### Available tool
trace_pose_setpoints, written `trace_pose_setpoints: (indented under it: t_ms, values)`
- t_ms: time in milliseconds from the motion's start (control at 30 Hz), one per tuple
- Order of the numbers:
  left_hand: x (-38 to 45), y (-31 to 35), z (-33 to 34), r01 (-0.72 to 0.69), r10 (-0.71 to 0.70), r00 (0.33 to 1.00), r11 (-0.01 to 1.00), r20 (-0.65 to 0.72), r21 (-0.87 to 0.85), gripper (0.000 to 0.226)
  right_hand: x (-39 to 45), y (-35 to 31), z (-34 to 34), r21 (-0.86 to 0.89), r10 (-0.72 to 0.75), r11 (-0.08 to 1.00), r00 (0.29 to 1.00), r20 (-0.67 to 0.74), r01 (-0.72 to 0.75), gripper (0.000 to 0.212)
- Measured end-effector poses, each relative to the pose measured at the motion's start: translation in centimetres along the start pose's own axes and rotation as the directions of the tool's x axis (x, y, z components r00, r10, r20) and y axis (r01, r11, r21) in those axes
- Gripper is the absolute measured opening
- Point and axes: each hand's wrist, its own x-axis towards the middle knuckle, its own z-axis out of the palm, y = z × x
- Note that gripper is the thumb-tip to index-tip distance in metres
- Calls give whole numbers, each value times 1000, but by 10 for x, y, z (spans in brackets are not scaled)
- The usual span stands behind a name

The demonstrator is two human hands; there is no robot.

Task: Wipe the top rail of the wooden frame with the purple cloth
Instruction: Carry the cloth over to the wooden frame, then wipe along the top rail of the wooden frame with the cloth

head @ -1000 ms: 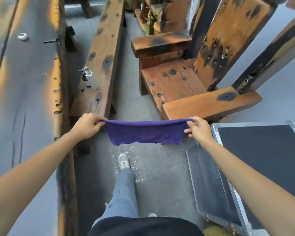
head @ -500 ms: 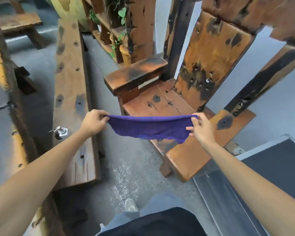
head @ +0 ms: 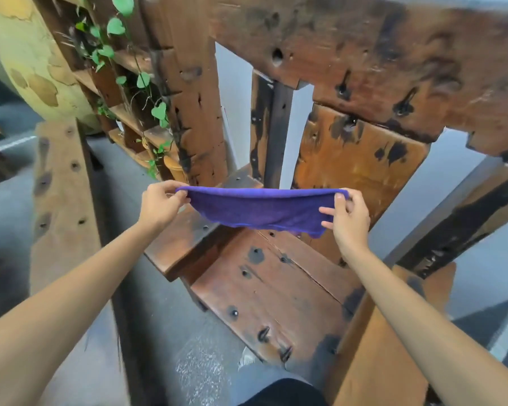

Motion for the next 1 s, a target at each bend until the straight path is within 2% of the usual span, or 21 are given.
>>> trace_pose_setpoints:
  t_ms: [67,200,500,667,801,901,1001]
  values:
    - [44,14,3,-45,44,999,998,27,31,26,26,-10,20,-7,-22,1000,998,-53,21,14]
    - [141,54,18,-85,86,996,996,17,-40,23,91,-41,61,-44,-107,994,978,-180,101,13]
    - [312,118,33,-243,255,965,957,63,-158,20,209,-138,116,-112,-278,960,913,-298,256,26]
    - [416,182,32,-388,413,907,894,76,-225,19,275,-215,155,-140,-417,906,787,-456,399,20]
    - [495,245,22,-518,558,826,808,82,-281,20,324,-294,182,-225,-537,831,632,-559,508,10]
    - [538,265,18,-590,638,763,753,102,-292,17,358,-356,203,-348,-635,754,482,-604,557,9]
    - [566,264,16,-640,699,694,708,171,-298,14,394,-417,234,-398,-677,712,417,-606,578,9]
